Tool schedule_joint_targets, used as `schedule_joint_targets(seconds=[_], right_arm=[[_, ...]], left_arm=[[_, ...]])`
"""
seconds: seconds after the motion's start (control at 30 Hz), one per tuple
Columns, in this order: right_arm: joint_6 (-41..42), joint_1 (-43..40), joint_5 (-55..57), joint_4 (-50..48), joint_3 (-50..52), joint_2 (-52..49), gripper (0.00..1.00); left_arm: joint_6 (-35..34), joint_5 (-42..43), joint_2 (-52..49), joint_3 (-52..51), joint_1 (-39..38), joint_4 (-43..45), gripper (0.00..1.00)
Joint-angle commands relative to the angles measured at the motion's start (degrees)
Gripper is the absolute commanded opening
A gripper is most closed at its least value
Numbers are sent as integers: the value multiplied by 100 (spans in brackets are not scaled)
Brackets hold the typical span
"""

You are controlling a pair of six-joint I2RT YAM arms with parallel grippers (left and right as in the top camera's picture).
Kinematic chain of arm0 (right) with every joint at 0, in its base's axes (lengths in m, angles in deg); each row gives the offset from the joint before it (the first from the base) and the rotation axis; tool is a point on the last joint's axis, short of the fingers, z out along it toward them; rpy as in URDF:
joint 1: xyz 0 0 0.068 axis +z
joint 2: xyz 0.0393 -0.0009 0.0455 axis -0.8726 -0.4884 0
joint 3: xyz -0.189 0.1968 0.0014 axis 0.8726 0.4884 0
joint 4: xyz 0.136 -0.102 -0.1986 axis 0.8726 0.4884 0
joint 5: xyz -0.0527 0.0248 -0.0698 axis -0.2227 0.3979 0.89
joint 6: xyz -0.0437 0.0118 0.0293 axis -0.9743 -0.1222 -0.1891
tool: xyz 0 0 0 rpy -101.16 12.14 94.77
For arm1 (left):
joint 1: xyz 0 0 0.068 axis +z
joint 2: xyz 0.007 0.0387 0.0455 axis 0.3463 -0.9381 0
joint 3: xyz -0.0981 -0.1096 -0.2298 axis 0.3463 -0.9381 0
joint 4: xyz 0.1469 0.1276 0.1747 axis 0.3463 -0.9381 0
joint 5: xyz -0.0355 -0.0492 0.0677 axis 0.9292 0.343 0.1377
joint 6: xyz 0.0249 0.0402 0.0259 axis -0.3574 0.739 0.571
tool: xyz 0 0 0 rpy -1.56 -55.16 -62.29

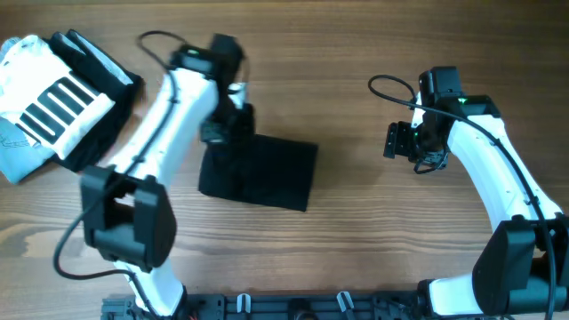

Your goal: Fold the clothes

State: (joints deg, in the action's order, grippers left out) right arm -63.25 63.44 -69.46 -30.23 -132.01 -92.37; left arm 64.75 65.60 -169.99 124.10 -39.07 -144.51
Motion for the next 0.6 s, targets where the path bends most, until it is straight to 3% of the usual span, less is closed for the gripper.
schedule_joint_targets(seconds=[0.0, 0.1, 0.17, 0.2, 0.27, 0.43, 0.5, 0.57], right_arm=[[-219, -13, 4, 39, -90, 52, 75], [-225, -13, -37, 39, -92, 52, 77], [-243, -13, -52, 39, -92, 52, 78], [-240, -13, -55, 39, -90, 52, 78], [-240, -13, -52, 39, -90, 52, 79], [-236, -13, -177, 9, -92, 52, 90], [-726, -11, -778, -50, -90, 52, 90], [-1663, 33, -2186, -127, -92, 52, 92]], left_arm=[[-448, -302, 76, 90, -901, 136, 9], [-619, -341, 74, 90, -1263, 282, 11], [-616, -339, 74, 90, -1362, 280, 17], [-619, -337, 74, 90, -1390, 284, 31], [-614, -15, 74, 90, -1458, 391, 49], [411, 2035, 269, 608, -1023, 844, 54], [404, 1941, 422, 861, -557, 839, 56], [402, 1928, 551, 890, 157, 883, 58]])
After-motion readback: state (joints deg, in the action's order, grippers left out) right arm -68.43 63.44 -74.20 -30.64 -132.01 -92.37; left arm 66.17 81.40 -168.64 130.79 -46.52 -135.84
